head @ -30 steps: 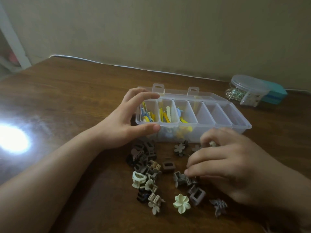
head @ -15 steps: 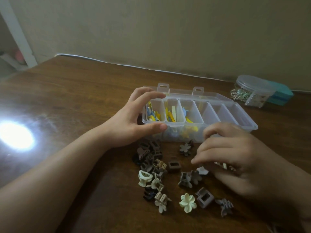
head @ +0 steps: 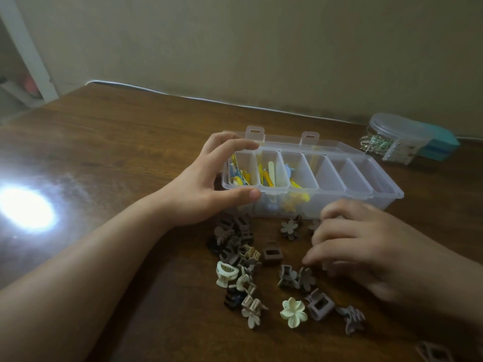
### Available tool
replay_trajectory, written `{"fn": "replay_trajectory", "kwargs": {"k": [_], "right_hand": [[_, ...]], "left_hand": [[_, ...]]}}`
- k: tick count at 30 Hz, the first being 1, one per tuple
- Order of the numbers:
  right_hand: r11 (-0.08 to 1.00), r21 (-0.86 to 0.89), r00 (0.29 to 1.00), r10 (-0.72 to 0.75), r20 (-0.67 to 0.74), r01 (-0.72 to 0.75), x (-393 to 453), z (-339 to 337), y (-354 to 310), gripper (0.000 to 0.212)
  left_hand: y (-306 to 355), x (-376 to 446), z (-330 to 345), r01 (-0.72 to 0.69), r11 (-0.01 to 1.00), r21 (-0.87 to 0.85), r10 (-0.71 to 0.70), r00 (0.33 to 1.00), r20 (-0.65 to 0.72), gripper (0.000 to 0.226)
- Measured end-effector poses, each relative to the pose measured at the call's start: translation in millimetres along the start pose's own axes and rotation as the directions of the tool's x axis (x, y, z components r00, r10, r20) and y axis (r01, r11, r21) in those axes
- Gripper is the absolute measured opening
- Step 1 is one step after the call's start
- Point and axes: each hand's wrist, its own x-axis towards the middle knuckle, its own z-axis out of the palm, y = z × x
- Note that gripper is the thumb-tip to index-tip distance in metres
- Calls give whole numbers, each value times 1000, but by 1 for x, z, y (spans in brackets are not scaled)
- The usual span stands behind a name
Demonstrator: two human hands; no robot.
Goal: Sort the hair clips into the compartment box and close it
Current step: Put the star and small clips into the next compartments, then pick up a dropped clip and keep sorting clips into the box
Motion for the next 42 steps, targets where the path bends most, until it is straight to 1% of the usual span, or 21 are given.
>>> {"fn": "replay_trajectory", "kwargs": {"k": [3, 5, 6, 8, 9, 10, 11, 12, 14, 18, 19, 20, 21, 23, 24, 26, 29, 31, 34, 38, 42], "right_hand": [[1000, 6, 996, -16, -93, 16, 0, -3, -2, 29], [992, 126, 967, 9, -254, 24, 4, -6, -3, 22], [982, 188, 930, 48, -365, 23, 8, -8, -3, 15], [978, 208, 815, 136, -563, -20, 22, -14, -1, 6], [976, 208, 763, 187, -618, -71, 28, -14, 2, 8], [967, 227, 735, 239, -635, -118, 33, -14, 6, 10], [953, 259, 733, 289, -616, -158, 36, -11, 10, 13], [942, 278, 756, 319, -572, -187, 37, -9, 13, 16], [940, 275, 802, 321, -504, -203, 33, -4, 20, 15], [936, 278, 780, 336, -527, -216, 15, -15, 23, 18], [943, 253, 787, 321, -526, -215, 8, -19, 22, 18], [951, 231, 818, 296, -492, -206, -1, -23, 22, 17], [956, 224, 868, 269, -418, -189, -9, -26, 20, 16], [959, 205, 956, 235, -176, -198, -19, -29, 17, 19], [963, 160, 972, 229, -60, -217, -20, -29, 16, 23], [970, 67, 972, 229, 59, -233, -19, -27, 14, 32], [964, 45, 961, 257, 101, -262, -17, -25, 11, 44], [961, -12, 956, 276, 102, -276, -15, -24, 6, 48], [948, -99, 948, 309, 74, -302, -8, -17, -4, 40], [953, -103, 954, 293, 68, -285, -3, -8, -9, 24], [958, -116, 962, 268, 40, -262, -5, -12, -13, 17]], "left_hand": [[0, 0, -1, -3, 1000, 6, 3, 1000, -5, 75], [1, 0, -1, -6, 1000, 5, 6, 1000, -7, 75], [1, 0, -1, -5, 1000, 3, 5, 1000, -8, 75], [2, -1, -1, -4, 1000, 0, 4, 1000, -6, 74], [2, -1, -1, -2, 1000, -2, 2, 1000, -4, 74], [2, -1, -1, -1, 1000, -3, 1, 1000, -3, 75], [3, -1, -1, -3, 1000, -2, 3, 1000, -4, 75], [3, -1, -1, -4, 1000, 0, 4, 1000, -5, 75], [3, -2, -1, -3, 1000, 0, 3, 1000, -6, 76], [4, -1, -1, -5, 1000, -19, 5, 1000, -9, 76], [4, -1, -1, -9, 999, -34, 9, 1000, -10, 75], [4, -1, -2, -15, 998, -54, 14, 1000, -14, 75], [5, -1, -2, -20, 997, -76, 18, 1000, -20, 75], [5, -2, -4, -20, 993, -118, 15, 999, -48, 78], [4, -2, -5, -13, 990, -138, 3, 998, -69, 81], [0, 0, -8, 2, 983, -186, -23, 994, -109, 85], [-4, 0, -12, 7, 969, -245, -39, 991, -126, 89], [-5, 0, -12, 12, 969, -247, -45, 991, -129, 88], [-4, 0, -12, 19, 970, -241, -48, 992, -116, 84], [-1, -2, -11, 17, 971, -238, -42, 994, -103, 82], [1, -3, -10, 13, 977, -215, -28, 997, -70, 82]]}}
